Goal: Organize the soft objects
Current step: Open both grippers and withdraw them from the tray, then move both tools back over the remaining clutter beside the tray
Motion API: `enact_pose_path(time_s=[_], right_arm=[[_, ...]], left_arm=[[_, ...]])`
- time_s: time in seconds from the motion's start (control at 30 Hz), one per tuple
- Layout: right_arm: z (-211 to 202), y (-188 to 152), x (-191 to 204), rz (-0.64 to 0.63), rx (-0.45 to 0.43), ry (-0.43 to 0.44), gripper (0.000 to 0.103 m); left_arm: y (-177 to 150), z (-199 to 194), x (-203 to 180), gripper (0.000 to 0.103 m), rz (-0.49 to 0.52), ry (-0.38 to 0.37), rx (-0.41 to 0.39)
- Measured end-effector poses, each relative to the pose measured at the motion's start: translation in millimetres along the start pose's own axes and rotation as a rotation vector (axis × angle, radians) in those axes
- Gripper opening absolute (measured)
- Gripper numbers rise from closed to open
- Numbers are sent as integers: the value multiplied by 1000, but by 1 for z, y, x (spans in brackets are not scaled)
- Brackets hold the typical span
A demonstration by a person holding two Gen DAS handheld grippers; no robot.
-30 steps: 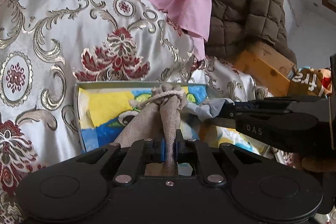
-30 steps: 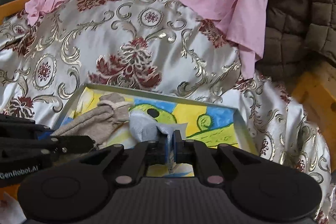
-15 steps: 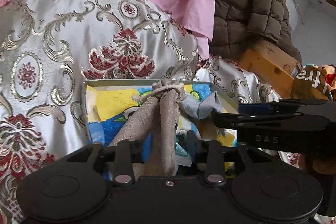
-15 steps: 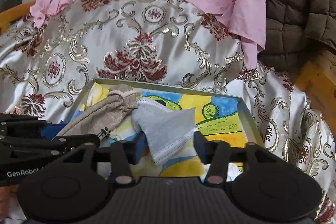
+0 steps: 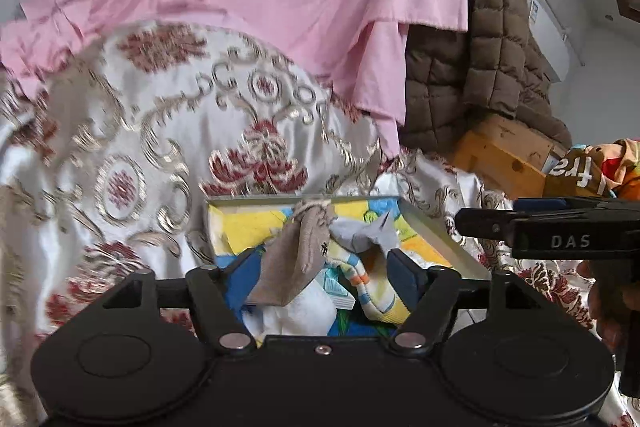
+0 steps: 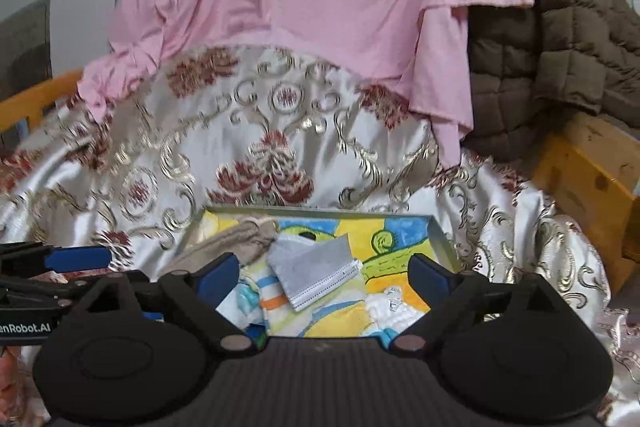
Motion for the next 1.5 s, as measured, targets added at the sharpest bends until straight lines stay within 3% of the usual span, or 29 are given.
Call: enact_pose_path(time_s=[0.27,0.6,1.07,1.5], right_arm=[[-77,-21,-3,75,-81,59,103],[-151,-61,-9,127,-161,45,103],[-182,-112,-5,125,-171,19,103],[-182,-151,-2,148,-101,9,103]], left_arm=[[-8,-73,-26,98,51,-21,-64],[-44,-132,-64,102,117,-24,-112],[-97,-156,-82,102,140,-30,-67],[-123,-158,-73,102,95,13,-17]])
Point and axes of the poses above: each gripper's, at about its wrist camera, not at the fingertips, and z roughly the way its jaws point, x to its left, y to its top, the point moved 5 cm from there along z, roughly the way its jaws point, and after that the axes turned 3 degrees about x, right-handed, at the moved point
